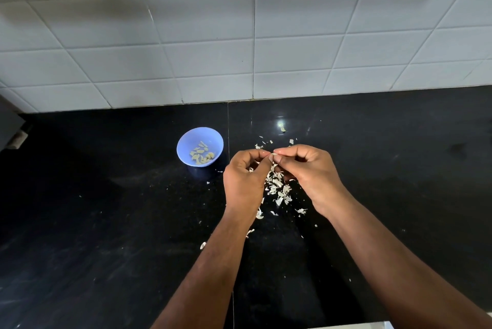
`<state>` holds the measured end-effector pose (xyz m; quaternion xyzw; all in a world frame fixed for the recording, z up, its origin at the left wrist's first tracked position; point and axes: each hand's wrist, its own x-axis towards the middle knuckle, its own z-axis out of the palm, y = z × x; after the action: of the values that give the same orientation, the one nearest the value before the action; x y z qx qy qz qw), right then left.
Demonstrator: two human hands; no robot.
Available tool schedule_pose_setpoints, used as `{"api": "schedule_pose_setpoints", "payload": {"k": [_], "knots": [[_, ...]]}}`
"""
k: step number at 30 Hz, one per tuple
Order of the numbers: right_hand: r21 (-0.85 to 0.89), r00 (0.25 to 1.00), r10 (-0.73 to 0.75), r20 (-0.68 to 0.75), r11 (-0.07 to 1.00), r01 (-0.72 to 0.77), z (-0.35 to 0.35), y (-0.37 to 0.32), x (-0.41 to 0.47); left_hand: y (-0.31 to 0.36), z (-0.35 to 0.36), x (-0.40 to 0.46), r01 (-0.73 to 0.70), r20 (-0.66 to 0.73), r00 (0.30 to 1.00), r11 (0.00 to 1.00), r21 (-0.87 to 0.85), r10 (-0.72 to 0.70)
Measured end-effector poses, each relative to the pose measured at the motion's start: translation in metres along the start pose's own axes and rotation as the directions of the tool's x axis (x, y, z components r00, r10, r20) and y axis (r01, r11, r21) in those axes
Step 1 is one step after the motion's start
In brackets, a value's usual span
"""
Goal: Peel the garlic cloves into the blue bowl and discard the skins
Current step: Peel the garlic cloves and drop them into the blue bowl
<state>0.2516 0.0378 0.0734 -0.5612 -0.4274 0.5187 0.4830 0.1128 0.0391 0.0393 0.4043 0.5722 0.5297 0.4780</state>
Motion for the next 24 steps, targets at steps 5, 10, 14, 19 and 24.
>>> {"api": "schedule_pose_setpoints", "payload": {"k": [5, 10, 14, 19, 24], "knots": [[0.053, 0.999, -0.038, 0.001, 0.998, 0.038, 0.002, 0.003, 0.0, 0.002, -0.003, 0.001, -0.067, 0.032, 0.997, 0.994, 0.089, 0.065], [0.09, 0.997, -0.074, -0.015, 0.993, 0.076, 0.007, 0.006, -0.004, 0.002, 0.001, 0.0, -0.068, 0.044, 0.997, 0.994, 0.082, 0.065], [0.122, 0.999, -0.024, -0.04, 0.992, 0.029, 0.008, 0.006, -0.002, 0.002, 0.003, 0.002, -0.008, 0.085, 0.996, 0.999, 0.032, 0.006], [0.274, 0.987, 0.16, 0.006, 0.949, -0.156, 0.01, 0.007, 0.001, 0.008, 0.003, 0.001, -0.067, 0.14, 0.989, 0.995, 0.07, 0.057], [0.436, 0.955, 0.283, 0.09, 0.851, -0.293, 0.008, 0.004, 0.008, 0.007, 0.004, -0.002, -0.129, 0.124, 0.986, 0.98, 0.154, 0.11]]}}
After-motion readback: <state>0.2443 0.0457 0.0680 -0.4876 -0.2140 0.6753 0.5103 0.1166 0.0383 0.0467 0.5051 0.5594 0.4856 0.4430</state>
